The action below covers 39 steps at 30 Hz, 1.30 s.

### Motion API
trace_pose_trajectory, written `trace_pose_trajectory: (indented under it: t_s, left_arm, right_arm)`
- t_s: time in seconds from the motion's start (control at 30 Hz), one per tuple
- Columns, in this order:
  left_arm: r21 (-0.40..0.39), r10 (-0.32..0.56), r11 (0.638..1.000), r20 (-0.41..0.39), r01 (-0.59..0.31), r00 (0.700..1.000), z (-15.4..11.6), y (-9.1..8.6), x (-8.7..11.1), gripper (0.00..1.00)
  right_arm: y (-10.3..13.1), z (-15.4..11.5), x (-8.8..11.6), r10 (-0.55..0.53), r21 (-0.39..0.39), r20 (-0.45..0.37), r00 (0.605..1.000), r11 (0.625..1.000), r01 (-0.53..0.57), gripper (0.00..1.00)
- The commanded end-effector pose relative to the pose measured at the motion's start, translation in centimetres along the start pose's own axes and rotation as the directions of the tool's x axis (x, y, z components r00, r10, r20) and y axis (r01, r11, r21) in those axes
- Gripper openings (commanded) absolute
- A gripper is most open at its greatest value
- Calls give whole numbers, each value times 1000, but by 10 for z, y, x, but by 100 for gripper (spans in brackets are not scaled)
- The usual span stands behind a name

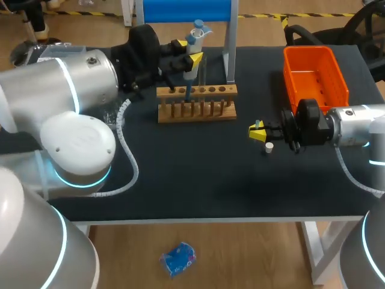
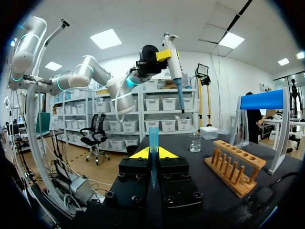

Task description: Invert the test tube, pick up the pipette, mount the tip to pipette, aspirate from beaker and dispense into the tube, eject the tip, return the pipette, and cap with the stopper.

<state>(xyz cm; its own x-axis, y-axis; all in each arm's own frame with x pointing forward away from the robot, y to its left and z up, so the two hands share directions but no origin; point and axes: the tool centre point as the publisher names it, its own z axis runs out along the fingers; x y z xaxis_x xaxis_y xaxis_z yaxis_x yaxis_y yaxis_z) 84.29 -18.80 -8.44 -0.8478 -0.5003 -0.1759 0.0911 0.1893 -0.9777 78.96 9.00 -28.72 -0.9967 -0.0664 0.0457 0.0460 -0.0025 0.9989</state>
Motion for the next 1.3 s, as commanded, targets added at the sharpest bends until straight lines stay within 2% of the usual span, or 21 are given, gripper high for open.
trace_pose_trajectory:
  t_s: [0.03,0.2,0.47,0.6,0.87,1.3]
  left_arm:
    - [62,17,998,-497,15,867,-5,3,-5,0]
    - [62,17,998,-497,15,867,-5,3,-5,0]
    - [96,1,994,-527,58,850,19,-5,24,0]
    - [93,-7,994,-520,65,854,22,-8,33,0]
    - [27,-37,998,-491,58,871,27,-21,53,0]
    - [50,-32,997,-484,64,874,32,-32,71,0]
  right_arm:
    - [0,-1,1,-1,2,0,1000,1000,1,0]
    - [0,-1,1,-1,2,0,1000,1000,1,0]
    - [0,-1,1,-1,2,0,1000,1000,1,0]
    - [0,-1,1,-1,2,0,1000,1000,1,0]
    - [0,-1,1,-1,2,0,1000,1000,1,0]
    - [0,-1,1,-1,2,0,1000,1000,1,0]
